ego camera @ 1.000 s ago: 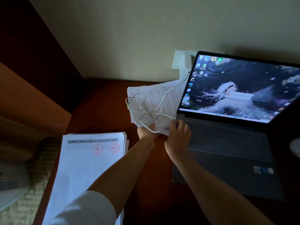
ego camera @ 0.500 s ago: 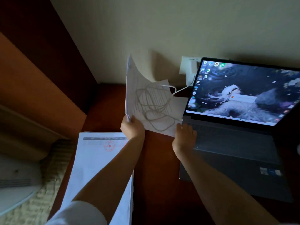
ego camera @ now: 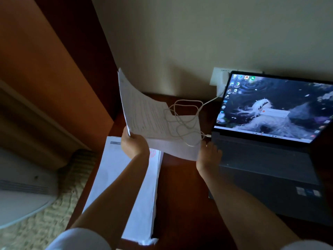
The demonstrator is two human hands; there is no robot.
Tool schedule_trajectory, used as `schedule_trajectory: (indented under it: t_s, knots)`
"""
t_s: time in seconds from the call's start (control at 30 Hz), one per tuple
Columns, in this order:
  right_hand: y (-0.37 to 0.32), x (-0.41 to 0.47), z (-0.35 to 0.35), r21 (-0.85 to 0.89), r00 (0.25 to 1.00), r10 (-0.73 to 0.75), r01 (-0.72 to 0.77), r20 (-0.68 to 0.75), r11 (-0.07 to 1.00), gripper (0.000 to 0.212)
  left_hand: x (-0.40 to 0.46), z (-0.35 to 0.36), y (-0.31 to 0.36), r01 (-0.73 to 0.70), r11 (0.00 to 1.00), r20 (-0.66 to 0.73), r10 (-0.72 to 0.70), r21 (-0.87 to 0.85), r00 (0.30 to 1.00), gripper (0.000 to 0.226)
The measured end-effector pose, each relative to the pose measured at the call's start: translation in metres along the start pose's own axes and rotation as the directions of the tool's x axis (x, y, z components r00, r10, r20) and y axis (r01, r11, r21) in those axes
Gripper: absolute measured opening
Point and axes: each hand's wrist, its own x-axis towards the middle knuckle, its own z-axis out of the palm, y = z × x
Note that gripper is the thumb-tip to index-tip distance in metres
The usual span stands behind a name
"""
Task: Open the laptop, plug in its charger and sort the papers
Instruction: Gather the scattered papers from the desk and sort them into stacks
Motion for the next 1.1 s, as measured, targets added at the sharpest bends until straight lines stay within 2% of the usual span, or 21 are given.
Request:
schedule_trajectory:
  t_s: [0.13,0.27,0.37,0.47,0.6,0.7,0.87,1.0,1.03,1.1]
  knots:
    - [-0.02,-0.012,-0.001,0.089,0.995,0.045,-0.053,0.086,0.995,0.047,0.0,-0.025,-0.018,-0.038,0.998,0.012,0.037,0.045,0.999,0.029]
    - [-0.035,-0.028,-0.002,0.194,0.983,0.059,-0.093,0.176,0.977,0.044,0.006,-0.054,-0.03,0.052,0.994,-0.04,-0.048,0.096,0.998,0.037]
    - [-0.045,-0.043,-0.003,0.325,0.967,0.103,-0.177,0.232,0.929,0.044,0.004,-0.079,-0.031,0.107,0.994,-0.078,-0.105,0.028,0.991,0.039]
    - [-0.049,-0.061,-0.002,0.384,0.961,0.144,-0.229,0.238,0.895,0.043,-0.003,-0.102,-0.035,0.15,0.989,-0.081,-0.151,-0.015,0.985,0.029]
    - [-0.049,-0.082,0.001,0.525,0.95,0.163,-0.285,0.266,0.802,0.035,-0.017,-0.125,-0.047,0.186,0.981,-0.055,-0.183,0.046,0.982,0.031]
    - [-0.047,-0.097,-0.001,0.632,0.958,0.072,-0.238,0.277,0.737,0.038,-0.025,-0.134,-0.062,0.215,0.974,-0.017,-0.215,0.069,0.977,0.035]
    - [-0.042,-0.12,-0.005,0.771,0.968,-0.123,-0.094,0.219,0.63,0.048,-0.046,-0.14,-0.07,0.142,0.988,0.091,-0.148,0.066,0.985,0.029]
    - [-0.026,-0.124,-0.011,0.848,0.963,-0.109,-0.161,0.247,0.505,0.068,-0.068,-0.139,-0.064,0.085,0.995,0.187,-0.092,0.044,0.978,0.03]
    - [-0.018,-0.122,-0.011,0.869,0.96,-0.102,-0.188,0.261,0.457,0.061,-0.071,-0.138,-0.062,0.066,0.997,0.202,-0.074,0.044,0.977,0.029]
    - [0.0,-0.119,-0.011,0.902,0.965,-0.08,-0.202,0.25,0.381,0.031,-0.077,-0.136,-0.058,0.05,0.999,0.224,-0.054,0.021,0.973,0.025]
